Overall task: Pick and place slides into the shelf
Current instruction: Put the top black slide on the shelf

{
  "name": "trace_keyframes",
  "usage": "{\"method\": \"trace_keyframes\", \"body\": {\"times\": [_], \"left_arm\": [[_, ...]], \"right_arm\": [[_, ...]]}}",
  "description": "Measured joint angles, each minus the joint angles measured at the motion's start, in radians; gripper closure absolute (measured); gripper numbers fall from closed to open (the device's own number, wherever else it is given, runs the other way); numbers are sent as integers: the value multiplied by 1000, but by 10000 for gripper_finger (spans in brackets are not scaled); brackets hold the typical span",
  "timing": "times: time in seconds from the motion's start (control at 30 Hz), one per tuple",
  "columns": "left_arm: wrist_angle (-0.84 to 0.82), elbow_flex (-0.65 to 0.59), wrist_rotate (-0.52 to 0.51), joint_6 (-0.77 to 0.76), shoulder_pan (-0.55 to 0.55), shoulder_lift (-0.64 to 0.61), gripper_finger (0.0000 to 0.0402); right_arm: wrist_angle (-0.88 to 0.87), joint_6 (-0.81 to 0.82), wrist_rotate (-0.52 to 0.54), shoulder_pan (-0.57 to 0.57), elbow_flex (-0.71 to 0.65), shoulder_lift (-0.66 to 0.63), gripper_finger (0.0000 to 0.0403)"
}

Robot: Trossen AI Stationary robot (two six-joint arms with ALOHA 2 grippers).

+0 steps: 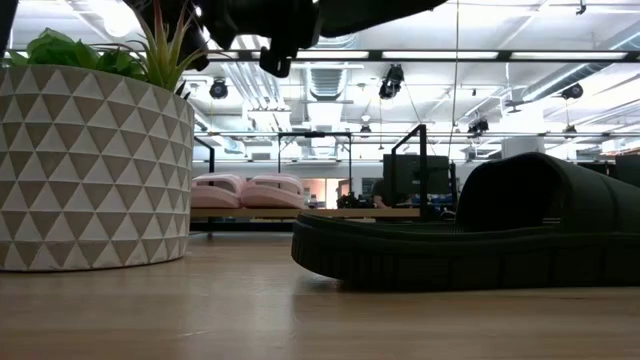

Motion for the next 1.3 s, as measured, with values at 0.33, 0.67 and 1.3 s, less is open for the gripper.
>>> {"method": "trace_keyframes", "body": {"times": [0.33,0.67,1.3], "left_arm": [[-1,0,40,-19,30,-3,172],[-4,0,113,-70,31,4,172],[-121,8,1,-457,28,2,357]], "right_arm": [[-5,2,-15,1,31,3,394],[-10,-7,-15,1,41,63,394],[23,-109,29,-1,91,142,394]]}}
